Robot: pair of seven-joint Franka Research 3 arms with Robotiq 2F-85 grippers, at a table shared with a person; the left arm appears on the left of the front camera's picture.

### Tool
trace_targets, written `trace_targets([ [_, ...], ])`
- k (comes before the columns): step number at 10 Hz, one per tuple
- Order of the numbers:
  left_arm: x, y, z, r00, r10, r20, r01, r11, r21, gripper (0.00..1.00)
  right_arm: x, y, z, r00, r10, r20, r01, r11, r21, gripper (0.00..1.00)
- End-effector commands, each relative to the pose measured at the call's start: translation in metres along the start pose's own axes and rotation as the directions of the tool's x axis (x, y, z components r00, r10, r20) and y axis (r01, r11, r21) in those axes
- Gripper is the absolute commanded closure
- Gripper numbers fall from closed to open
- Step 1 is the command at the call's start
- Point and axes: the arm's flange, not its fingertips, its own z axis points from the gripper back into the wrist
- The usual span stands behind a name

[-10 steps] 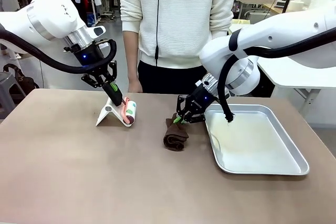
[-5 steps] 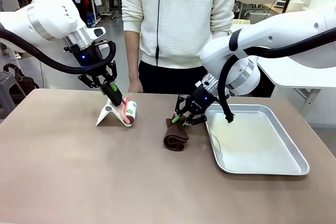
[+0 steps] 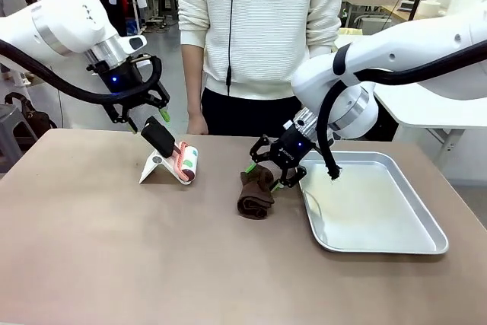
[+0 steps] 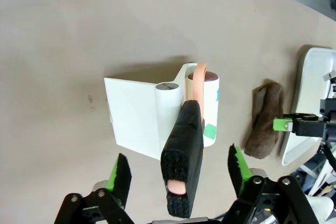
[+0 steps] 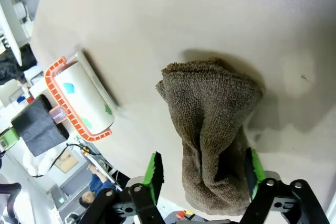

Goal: Clean the surface of the table.
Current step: Return the Lint Roller and towel to their original positions.

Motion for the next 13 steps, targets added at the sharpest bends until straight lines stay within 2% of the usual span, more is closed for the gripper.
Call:
trace_targets([
  [1, -0.019, 0.010, 0.013, 1.000, -0.011, 0.022, 0.011, 1.000, -0.014, 0.00, 0.003, 0.000, 0.012, 0.999, 0.023, -0.031, -0.022, 0.999, 0.024, 0.00],
  [3, -0.048, 0.022, 0.033, 0.998, -0.054, 0.020, 0.056, 0.994, -0.096, 0.00, -0.005, -0.010, 0.034, 0.995, 0.071, -0.075, -0.065, 0.995, 0.073, 0.00],
  [5, -0.106, 0.042, 0.064, 0.992, -0.118, 0.054, 0.128, 0.957, -0.260, 0.00, -0.023, -0.038, 0.079, 0.985, 0.133, -0.108, -0.115, 0.980, 0.163, 0.00],
  [7, -0.157, 0.075, 0.077, 0.975, -0.222, 0.025, 0.205, 0.843, -0.497, 0.00, -0.047, -0.080, 0.125, 0.960, 0.215, -0.181, -0.158, 0.945, 0.287, 0.00],
  [9, -0.191, 0.129, 0.071, 0.979, -0.191, 0.074, 0.190, 0.713, -0.675, 0.00, -0.077, -0.125, 0.162, 0.928, 0.282, -0.242, -0.155, 0.886, 0.437, 0.00],
  [10, -0.206, 0.161, 0.062, 0.985, -0.133, 0.109, 0.168, 0.623, -0.764, 0.00, -0.091, -0.149, 0.175, 0.921, 0.305, -0.244, -0.143, 0.844, 0.516, 0.00],
  [11, -0.213, 0.187, 0.056, 0.985, -0.131, 0.114, 0.168, 0.548, -0.819, 0.00, -0.102, -0.174, 0.189, 0.932, 0.301, -0.200, -0.119, 0.780, 0.615, 0.00],
  [12, -0.218, 0.206, 0.052, 0.985, -0.106, 0.138, 0.172, 0.488, -0.855, 0.00, -0.108, -0.203, 0.204, 0.935, 0.314, -0.163, -0.113, 0.703, 0.702, 0.00],
  [13, -0.218, 0.216, 0.050, 0.983, -0.103, 0.151, 0.182, 0.460, -0.869, 0.00, -0.110, -0.223, 0.212, 0.939, 0.317, -0.133, -0.117, 0.659, 0.743, 0.00],
])
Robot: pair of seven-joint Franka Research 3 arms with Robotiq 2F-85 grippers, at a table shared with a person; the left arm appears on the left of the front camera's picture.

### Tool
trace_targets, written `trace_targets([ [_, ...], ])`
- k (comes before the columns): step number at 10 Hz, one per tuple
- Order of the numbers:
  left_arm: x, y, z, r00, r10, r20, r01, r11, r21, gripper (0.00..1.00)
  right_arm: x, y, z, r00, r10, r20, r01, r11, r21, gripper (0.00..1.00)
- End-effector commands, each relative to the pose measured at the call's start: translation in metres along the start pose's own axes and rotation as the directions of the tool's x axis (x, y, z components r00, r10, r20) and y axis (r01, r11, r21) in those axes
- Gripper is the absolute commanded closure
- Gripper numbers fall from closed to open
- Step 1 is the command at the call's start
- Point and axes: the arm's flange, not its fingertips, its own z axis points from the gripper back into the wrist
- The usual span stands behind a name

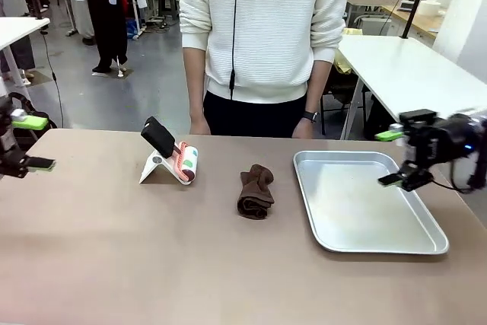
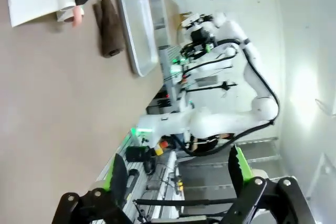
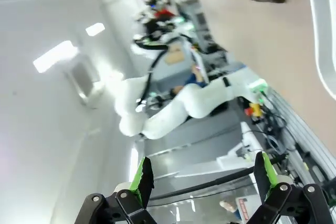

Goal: Clean the surface of the table.
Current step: Return the Lint Roller and towel to their original positions.

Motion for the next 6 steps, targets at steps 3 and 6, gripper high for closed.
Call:
trace_targets([
  [3, 0.027, 0.017, 0.012, 1.000, 0.005, 0.021, -0.002, 0.992, -0.127, 0.00, -0.004, -0.022, 0.038, 0.987, 0.022, 0.161, -0.059, 0.972, 0.225, 0.00],
  [6, 0.015, 0.019, 0.012, 0.999, 0.023, 0.025, -0.021, 0.996, -0.092, 0.00, -0.015, -0.023, 0.046, 0.993, 0.006, 0.122, -0.027, 0.984, 0.178, 0.00],
])
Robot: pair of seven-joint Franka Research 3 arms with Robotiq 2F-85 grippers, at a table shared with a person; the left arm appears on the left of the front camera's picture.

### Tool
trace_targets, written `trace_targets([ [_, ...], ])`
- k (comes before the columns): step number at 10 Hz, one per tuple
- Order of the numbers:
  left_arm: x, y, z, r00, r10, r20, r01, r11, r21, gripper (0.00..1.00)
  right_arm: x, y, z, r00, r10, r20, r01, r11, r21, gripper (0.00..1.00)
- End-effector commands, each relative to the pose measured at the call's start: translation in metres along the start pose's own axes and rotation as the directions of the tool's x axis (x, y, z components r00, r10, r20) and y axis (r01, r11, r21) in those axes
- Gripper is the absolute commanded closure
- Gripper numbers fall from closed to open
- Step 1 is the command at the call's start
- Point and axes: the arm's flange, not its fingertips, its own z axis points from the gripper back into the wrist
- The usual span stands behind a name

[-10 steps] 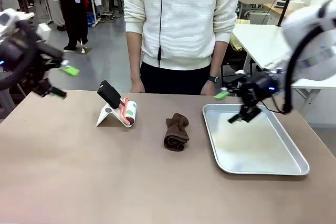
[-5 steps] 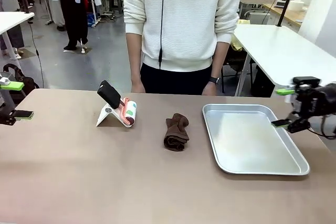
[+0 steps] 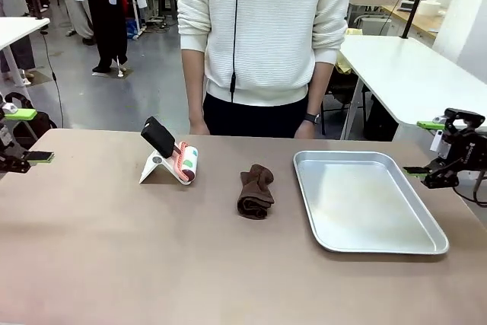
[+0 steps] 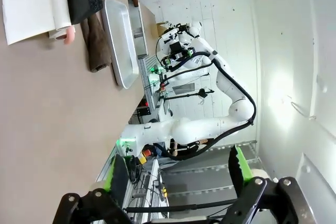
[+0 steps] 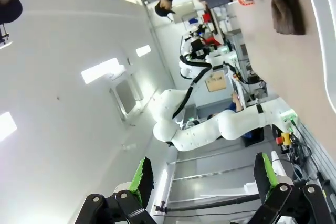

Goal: Clean the surface of the table.
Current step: Return the Lint Roller and towel to their original positions.

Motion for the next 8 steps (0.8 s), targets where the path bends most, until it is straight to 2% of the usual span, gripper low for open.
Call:
trace_targets([
  [1, -0.0093, -0.0013, 0.0008, 1.000, -0.002, 0.006, 0.002, 1.000, 0.006, 0.00, -0.0063, 0.0037, -0.0002, 1.000, 0.006, -0.025, -0.006, 1.000, -0.018, 0.00],
  [8, -0.0093, -0.0013, 0.0008, 1.000, -0.002, 0.006, 0.002, 1.000, 0.006, 0.00, -0.0063, 0.0037, -0.0002, 1.000, 0.006, -0.025, -0.006, 1.000, -0.018, 0.00],
])
